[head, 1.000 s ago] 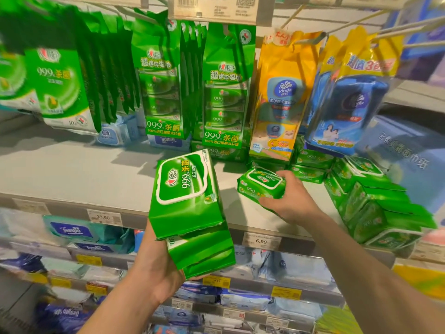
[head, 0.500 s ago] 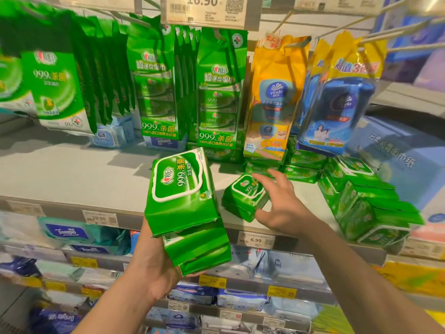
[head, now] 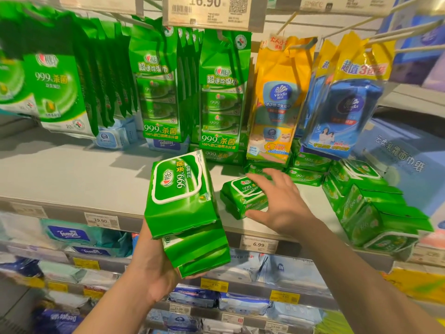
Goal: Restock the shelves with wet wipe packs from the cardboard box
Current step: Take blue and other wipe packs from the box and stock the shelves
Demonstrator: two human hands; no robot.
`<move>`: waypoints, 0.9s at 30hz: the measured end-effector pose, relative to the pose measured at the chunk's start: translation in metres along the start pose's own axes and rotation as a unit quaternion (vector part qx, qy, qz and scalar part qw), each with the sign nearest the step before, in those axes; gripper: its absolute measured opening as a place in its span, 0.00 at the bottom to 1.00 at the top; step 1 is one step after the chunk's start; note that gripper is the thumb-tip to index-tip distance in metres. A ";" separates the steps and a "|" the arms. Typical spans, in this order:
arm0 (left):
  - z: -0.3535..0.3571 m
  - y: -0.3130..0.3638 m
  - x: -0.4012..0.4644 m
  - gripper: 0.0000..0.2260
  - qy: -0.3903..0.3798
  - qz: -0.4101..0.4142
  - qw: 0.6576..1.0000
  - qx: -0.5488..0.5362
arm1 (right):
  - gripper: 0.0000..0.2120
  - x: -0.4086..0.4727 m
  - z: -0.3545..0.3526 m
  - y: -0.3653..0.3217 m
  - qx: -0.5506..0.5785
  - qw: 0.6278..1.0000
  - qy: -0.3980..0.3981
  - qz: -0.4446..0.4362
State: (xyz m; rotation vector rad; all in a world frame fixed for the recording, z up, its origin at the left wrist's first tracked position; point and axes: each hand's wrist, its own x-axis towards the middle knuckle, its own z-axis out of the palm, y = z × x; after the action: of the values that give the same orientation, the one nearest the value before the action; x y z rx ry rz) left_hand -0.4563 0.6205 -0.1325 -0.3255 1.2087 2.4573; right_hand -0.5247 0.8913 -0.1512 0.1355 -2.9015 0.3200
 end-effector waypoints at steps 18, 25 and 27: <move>0.001 0.003 0.006 0.24 0.004 0.005 1.000 0.013 | 0.30 0.024 0.018 0.033 -0.001 0.987 -0.002 0.161; 0.001 -0.002 0.008 0.23 0.008 0.008 1.000 0.015 | 0.29 0.028 0.014 0.033 -0.031 0.984 0.001 0.177; 0.001 -0.004 0.006 0.24 0.004 0.004 1.000 0.009 | 0.30 0.027 0.011 0.029 -0.040 0.983 -0.007 0.181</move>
State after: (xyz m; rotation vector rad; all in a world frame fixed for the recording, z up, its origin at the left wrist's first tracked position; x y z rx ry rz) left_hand -0.4598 0.6249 -0.1365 -0.3257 1.2372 2.4526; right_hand -0.5567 0.9154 -0.1610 -0.4083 -2.9362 0.2610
